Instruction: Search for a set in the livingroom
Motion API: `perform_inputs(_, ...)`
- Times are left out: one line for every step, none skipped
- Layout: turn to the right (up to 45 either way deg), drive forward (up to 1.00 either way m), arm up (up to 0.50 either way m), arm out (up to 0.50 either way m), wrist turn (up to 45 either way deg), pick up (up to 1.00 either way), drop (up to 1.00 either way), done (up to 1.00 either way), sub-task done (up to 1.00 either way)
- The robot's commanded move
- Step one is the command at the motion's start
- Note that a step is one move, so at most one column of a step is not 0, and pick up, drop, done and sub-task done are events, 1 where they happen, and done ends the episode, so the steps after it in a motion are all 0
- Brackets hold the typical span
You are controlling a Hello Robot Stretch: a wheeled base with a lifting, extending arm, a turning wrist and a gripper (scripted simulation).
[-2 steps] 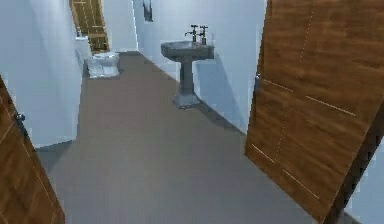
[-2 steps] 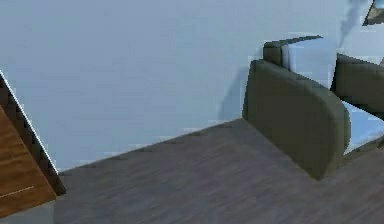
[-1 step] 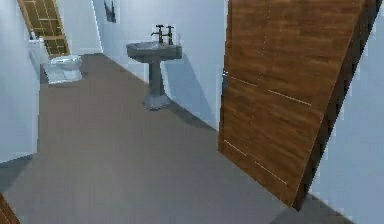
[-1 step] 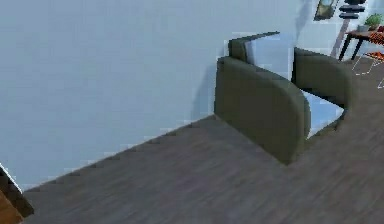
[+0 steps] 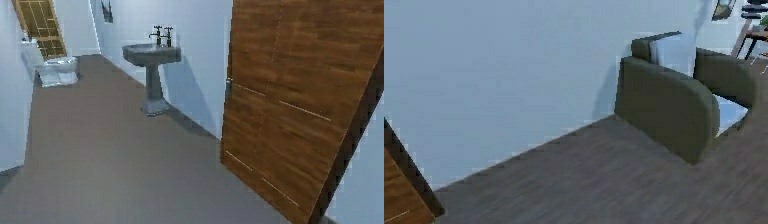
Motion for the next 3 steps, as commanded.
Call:
perform_inputs(-27.0,0.00,0.00,0.00,0.0,0.00,0.00,0.00,0.00)
perform_inputs(0.0,1.00,0.00,0.00,0.0,0.00,0.00,0.00,0.00)
perform_inputs(-3.0,0.00,0.00,0.00,0.0,0.00,0.00,0.00,0.00)
